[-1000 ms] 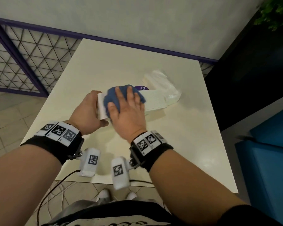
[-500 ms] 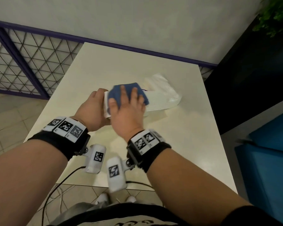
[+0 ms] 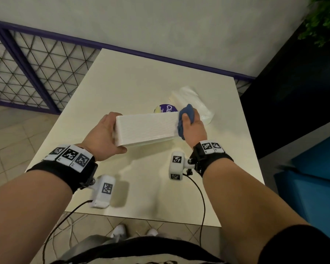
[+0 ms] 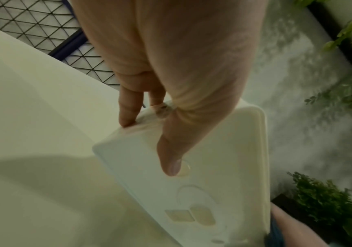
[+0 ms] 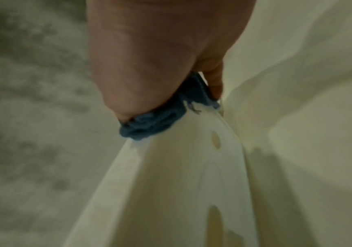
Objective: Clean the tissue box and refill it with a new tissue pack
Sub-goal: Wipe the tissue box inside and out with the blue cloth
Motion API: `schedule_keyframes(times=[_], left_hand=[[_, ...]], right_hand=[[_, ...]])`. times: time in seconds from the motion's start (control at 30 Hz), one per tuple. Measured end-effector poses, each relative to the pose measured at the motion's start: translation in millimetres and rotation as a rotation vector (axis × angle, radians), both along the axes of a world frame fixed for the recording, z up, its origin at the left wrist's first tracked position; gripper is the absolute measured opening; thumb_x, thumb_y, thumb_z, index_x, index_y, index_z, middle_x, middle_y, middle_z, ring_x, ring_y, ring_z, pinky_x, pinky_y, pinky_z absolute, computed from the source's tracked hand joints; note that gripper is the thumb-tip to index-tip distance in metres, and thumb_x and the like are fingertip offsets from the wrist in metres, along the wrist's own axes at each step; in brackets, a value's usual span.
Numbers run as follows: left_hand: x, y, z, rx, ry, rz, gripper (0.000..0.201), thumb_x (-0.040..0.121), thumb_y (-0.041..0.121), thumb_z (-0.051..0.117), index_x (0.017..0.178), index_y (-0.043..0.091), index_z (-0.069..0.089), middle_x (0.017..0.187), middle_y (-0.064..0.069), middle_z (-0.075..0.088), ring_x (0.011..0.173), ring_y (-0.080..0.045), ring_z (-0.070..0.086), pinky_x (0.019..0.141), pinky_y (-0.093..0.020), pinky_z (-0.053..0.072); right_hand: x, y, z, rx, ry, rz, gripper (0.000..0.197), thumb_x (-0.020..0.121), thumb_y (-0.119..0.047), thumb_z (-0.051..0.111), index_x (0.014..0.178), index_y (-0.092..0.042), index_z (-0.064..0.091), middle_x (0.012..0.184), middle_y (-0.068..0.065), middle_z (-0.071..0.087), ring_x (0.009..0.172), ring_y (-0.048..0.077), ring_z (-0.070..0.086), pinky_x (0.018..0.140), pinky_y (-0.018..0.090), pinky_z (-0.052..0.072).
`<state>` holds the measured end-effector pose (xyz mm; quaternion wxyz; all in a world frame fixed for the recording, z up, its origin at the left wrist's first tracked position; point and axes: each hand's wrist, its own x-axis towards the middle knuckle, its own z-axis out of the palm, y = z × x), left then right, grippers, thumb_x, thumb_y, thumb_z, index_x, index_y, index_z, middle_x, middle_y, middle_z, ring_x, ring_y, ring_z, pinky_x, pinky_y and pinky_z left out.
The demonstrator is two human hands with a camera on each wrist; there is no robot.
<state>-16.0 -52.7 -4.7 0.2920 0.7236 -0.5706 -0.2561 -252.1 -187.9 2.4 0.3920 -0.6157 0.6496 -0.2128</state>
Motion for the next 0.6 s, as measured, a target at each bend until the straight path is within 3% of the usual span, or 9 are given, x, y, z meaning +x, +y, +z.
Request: schedule_keyframes(times=[0.03,0.1,0.13,0.17,0.27,0.33,0.4,0.47,0.6], left_hand=[[2,1,-2,-0.005,0.023,-0.007,0.08,0.054,0.007,0.087,0.11,0.039,0.039,0.115,0.003,0.045,0.101,-0.024,0.053,0.079,-0.041,0.052],[8,4,-6,-0.04,0.078,-0.063,0.085,0.054,0.003,0.086,0.104,0.05,0.037,0.117,0.005,0.045,0.1,-0.024,0.055,0.081,-0.044,0.054],[9,4,-7,-0.062,0.078,-0.088,0.088,0.054,0.002,0.087,0.103,0.055,0.036,0.118,0.007,0.046,0.1,-0.022,0.055,0.081,-0.041,0.054],[10,4,-6,-0.065,0.062,-0.098,0.092,0.054,0.003,0.088,0.103,0.059,0.034,0.118,0.009,0.046,0.101,-0.019,0.055,0.082,-0.036,0.054],[13,1,7,0.055,-0.024,-0.131,0.098,0.052,0.019,0.093,0.114,0.058,0.03,0.135,0.012,0.04,0.118,-0.015,0.047,0.101,-0.034,0.041],[13,-2,22,0.153,-0.201,-0.153,0.117,0.045,0.044,0.092,0.138,0.047,0.02,0.156,0.01,0.015,0.145,-0.022,0.017,0.117,-0.046,0.011],[0,-4,38,0.097,-0.366,-0.134,0.128,0.045,0.062,0.084,0.146,0.036,0.011,0.159,0.012,-0.002,0.148,-0.021,-0.008,0.113,-0.054,-0.01],[-27,-10,46,0.041,-0.483,-0.177,0.122,0.053,0.066,0.077,0.148,0.029,0.01,0.16,0.008,-0.001,0.147,-0.02,-0.01,0.113,-0.058,-0.011],[-79,-20,31,0.112,-0.729,-0.295,0.109,0.072,0.053,0.068,0.15,0.024,-0.003,0.16,0.003,0.005,0.148,-0.022,-0.006,0.108,-0.067,-0.011]], right_hand=[[-1,-6,1,0.113,-0.074,-0.056,0.062,0.086,-0.062,0.047,0.137,-0.027,0.037,0.12,0.013,0.06,0.102,0.034,0.061,0.091,0.051,0.052],[-6,-17,1,0.339,-0.282,-0.217,0.082,0.053,-0.073,0.072,0.114,-0.021,0.054,0.103,0.007,0.065,0.09,0.031,0.064,0.083,0.046,0.055],[-9,-22,-4,0.407,-0.355,-0.277,0.082,0.039,-0.069,0.082,0.1,-0.019,0.06,0.098,0.007,0.065,0.087,0.029,0.064,0.08,0.041,0.055],[-11,-23,-4,0.419,-0.389,-0.301,0.069,0.038,-0.058,0.087,0.086,-0.016,0.061,0.091,0.009,0.064,0.08,0.028,0.063,0.074,0.037,0.054],[-13,-21,-3,0.414,-0.327,-0.363,0.025,0.069,-0.033,0.069,0.077,-0.014,0.056,0.078,0.006,0.059,0.065,0.021,0.057,0.062,0.029,0.05],[-12,-13,4,0.426,-0.317,-0.469,0.032,0.074,-0.035,0.064,0.093,-0.01,0.058,0.081,0.005,0.058,0.072,0.022,0.057,0.075,0.031,0.052],[-8,-3,6,0.344,-0.369,-0.513,0.035,0.079,-0.035,0.063,0.104,-0.011,0.058,0.077,0.003,0.056,0.067,0.019,0.055,0.07,0.029,0.05],[1,11,7,0.264,-0.407,-0.526,0.035,0.083,-0.037,0.06,0.109,-0.013,0.056,0.075,0.001,0.057,0.064,0.016,0.054,0.061,0.026,0.043],[28,37,15,0.096,-0.415,-0.516,0.037,0.083,-0.036,0.062,0.113,-0.016,0.054,0.081,-0.001,0.061,0.067,0.018,0.058,0.068,0.03,0.047]])
